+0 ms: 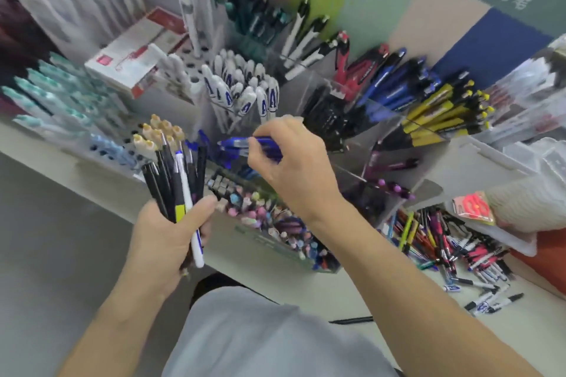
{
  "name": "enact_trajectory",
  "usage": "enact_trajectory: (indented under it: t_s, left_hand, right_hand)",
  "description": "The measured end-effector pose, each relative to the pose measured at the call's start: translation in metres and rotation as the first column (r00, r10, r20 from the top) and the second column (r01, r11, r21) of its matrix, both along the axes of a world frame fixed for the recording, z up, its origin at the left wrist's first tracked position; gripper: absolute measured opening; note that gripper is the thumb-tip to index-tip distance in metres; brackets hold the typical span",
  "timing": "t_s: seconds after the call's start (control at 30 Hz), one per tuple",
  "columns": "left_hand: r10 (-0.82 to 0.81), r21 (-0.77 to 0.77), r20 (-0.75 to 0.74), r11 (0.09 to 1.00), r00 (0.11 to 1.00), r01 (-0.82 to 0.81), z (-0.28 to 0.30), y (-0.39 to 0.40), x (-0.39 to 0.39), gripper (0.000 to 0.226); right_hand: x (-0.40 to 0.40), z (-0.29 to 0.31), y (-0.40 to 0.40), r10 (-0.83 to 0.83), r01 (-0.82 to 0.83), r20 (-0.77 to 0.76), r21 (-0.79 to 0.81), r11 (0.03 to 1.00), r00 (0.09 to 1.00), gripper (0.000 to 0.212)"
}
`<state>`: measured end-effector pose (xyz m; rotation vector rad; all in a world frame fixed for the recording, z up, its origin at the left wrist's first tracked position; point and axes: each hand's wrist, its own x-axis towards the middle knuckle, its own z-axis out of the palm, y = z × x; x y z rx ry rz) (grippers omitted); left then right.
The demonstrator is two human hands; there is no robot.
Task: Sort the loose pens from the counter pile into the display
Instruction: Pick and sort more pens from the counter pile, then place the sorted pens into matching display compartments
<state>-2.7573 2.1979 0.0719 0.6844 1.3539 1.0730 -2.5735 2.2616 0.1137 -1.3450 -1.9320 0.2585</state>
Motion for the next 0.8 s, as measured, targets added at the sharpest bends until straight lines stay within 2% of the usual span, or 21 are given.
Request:
enact_trajectory:
  t_s: [0.07, 0.13, 0.3, 0.37, 0.47, 0.53, 0.63, 0.7, 0.8]
  left_hand:
    - [0.011, -0.026, -0.047, 1.000, 0.999, -0.012, -0.003, 0.003, -0.007, 0.022]
    - [0.008, -0.045, -0.072, 0.999, 0.997, -0.011, -0.006, 0.005, -0.012, 0.030]
    - [-0.009, -0.055, -0.053, 0.998, 0.999, 0.006, -0.007, 0.013, -0.016, 0.028]
    - [-0.006, -0.044, -0.055, 0.999, 0.998, 0.004, -0.006, 0.018, -0.016, 0.032]
    - [0.007, -0.010, -0.083, 1.000, 0.997, -0.008, -0.007, 0.022, -0.019, 0.038]
    - [0.002, 0.017, -0.114, 1.000, 0.994, 0.000, -0.006, 0.023, -0.021, 0.044]
    - [0.014, 0.022, -0.110, 1.000, 0.994, -0.011, -0.006, 0.023, -0.023, 0.041]
    - [0.018, 0.015, -0.119, 1.000, 0.993, -0.017, -0.006, 0.022, -0.024, 0.036]
    - [0.013, 0.025, -0.125, 1.000, 0.992, -0.010, -0.006, 0.020, -0.027, 0.033]
  right_hand:
    - [-0.012, -0.011, 0.020, 0.085, -0.076, 0.153, -0.065, 0.995, 0.985, 0.011]
    - [-0.021, -0.018, 0.036, 0.162, -0.131, 0.263, -0.132, 0.983, 0.951, 0.013]
    - [-0.038, -0.023, 0.046, 0.237, -0.148, 0.333, -0.273, 0.951, 0.913, 0.023]
    - [-0.038, -0.023, 0.037, 0.185, -0.105, 0.283, -0.277, 0.955, 0.941, 0.033]
    - [-0.035, -0.028, 0.020, -0.050, 0.058, 0.041, -0.231, 0.971, 0.998, 0.036]
    - [-0.038, -0.034, 0.008, -0.170, 0.130, -0.132, -0.268, 0.955, 0.977, 0.039]
    - [-0.049, -0.045, -0.003, -0.208, 0.117, -0.291, -0.301, 0.946, 0.934, 0.045]
    - [-0.054, -0.050, -0.001, -0.189, 0.122, -0.266, -0.248, 0.961, 0.945, 0.040]
    - [-0.059, -0.055, 0.013, -0.138, 0.125, -0.093, -0.138, 0.983, 0.986, 0.033]
